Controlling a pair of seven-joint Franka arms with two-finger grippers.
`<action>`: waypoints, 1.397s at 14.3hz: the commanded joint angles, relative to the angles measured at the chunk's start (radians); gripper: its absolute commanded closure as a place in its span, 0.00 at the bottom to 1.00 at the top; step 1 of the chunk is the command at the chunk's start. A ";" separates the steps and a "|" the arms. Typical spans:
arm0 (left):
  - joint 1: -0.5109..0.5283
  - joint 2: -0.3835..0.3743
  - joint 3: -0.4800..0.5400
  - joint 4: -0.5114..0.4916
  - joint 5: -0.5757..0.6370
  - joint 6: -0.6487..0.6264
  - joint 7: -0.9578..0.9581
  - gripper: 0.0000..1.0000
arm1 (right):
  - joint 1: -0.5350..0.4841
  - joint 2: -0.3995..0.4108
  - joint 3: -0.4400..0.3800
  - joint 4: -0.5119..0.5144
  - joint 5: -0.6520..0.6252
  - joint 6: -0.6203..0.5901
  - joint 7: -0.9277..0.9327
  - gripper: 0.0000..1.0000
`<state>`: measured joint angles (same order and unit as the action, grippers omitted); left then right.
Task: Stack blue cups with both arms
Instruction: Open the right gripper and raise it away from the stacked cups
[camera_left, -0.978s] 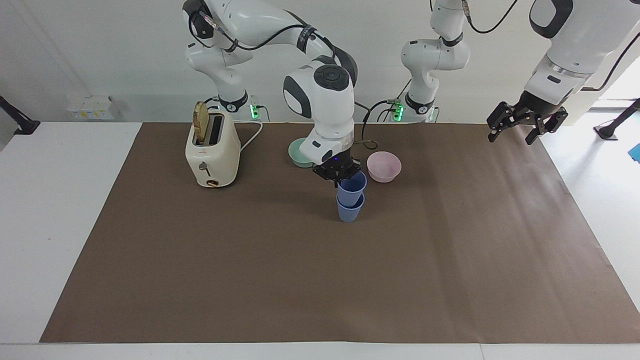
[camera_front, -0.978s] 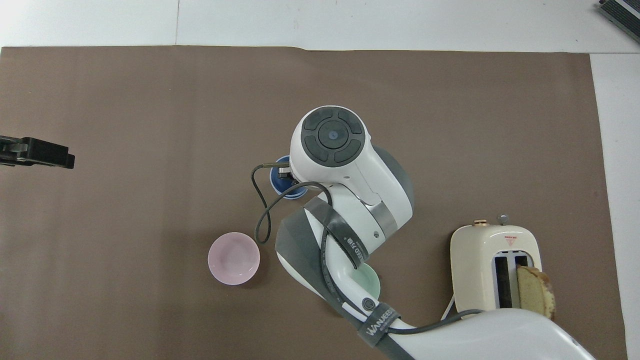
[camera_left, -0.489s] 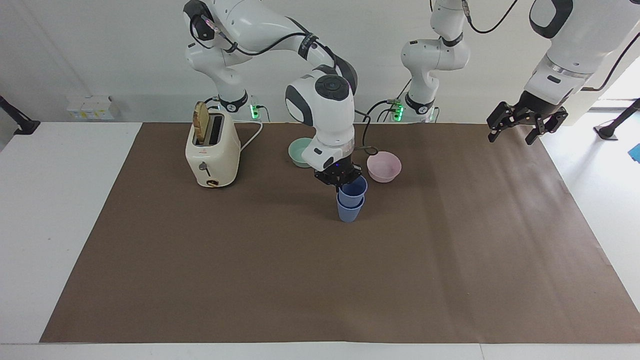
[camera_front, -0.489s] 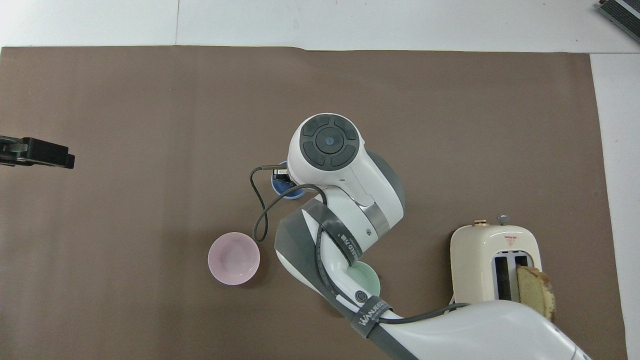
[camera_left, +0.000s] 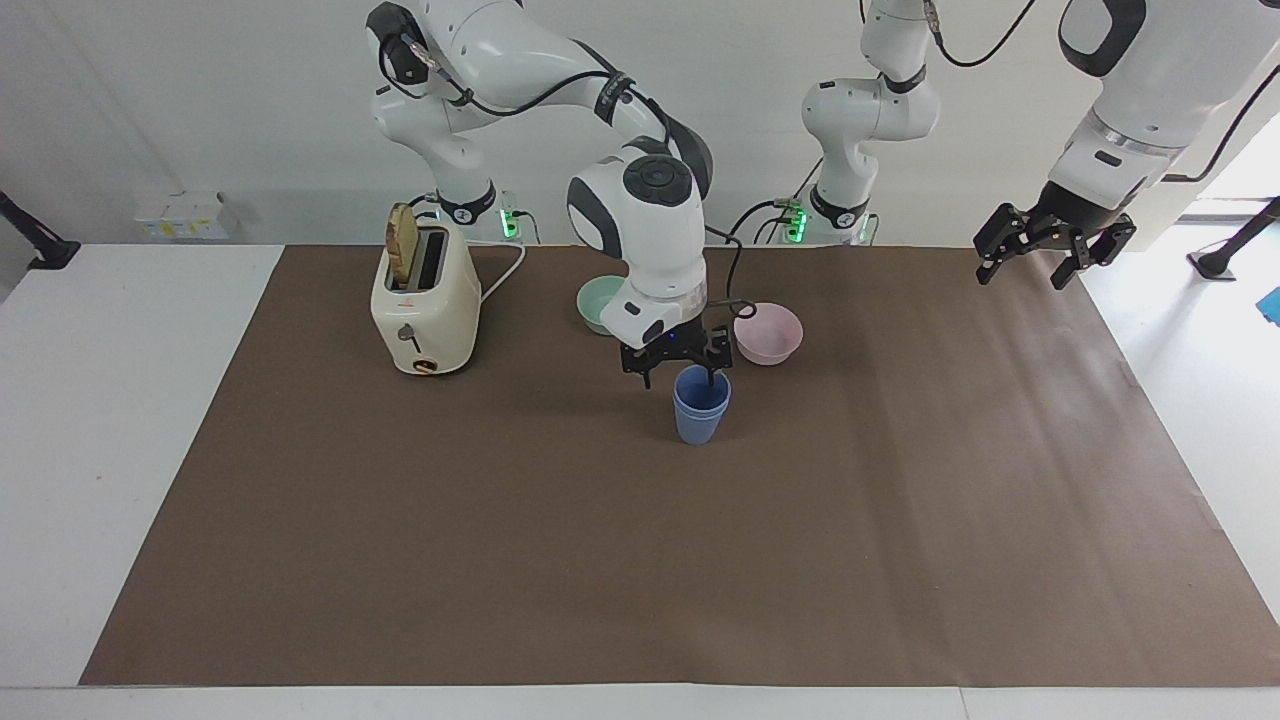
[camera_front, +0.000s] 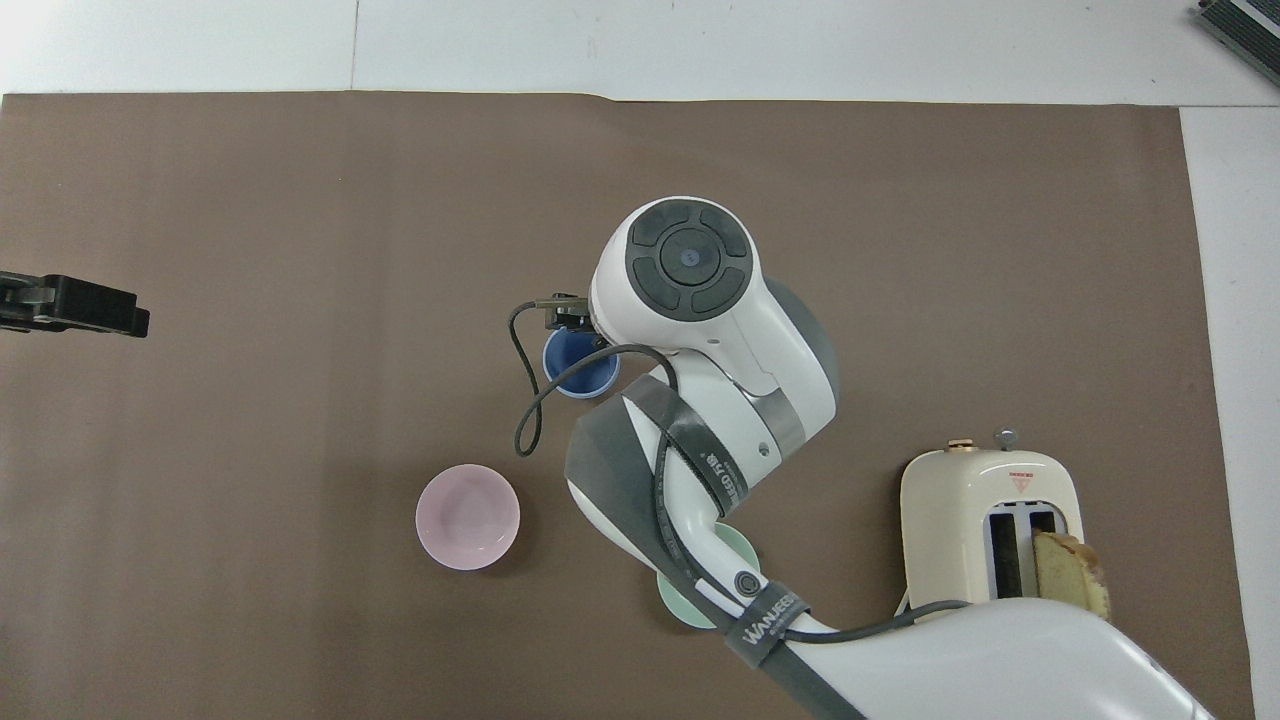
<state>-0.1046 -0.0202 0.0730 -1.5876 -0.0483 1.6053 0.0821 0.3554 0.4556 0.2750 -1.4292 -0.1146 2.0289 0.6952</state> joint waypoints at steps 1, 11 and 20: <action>0.011 0.002 -0.007 0.020 0.016 -0.024 0.004 0.00 | -0.051 -0.035 0.006 0.010 -0.052 -0.062 -0.011 0.00; 0.011 0.000 -0.007 0.020 0.016 -0.024 0.004 0.00 | -0.186 -0.149 0.004 0.047 -0.080 -0.279 -0.284 0.00; 0.011 0.000 -0.007 0.020 0.016 -0.024 0.004 0.00 | -0.321 -0.187 0.003 0.084 -0.060 -0.337 -0.376 0.00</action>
<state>-0.1045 -0.0204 0.0730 -1.5876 -0.0483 1.6053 0.0821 0.0840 0.2852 0.2652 -1.3717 -0.1796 1.7290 0.3663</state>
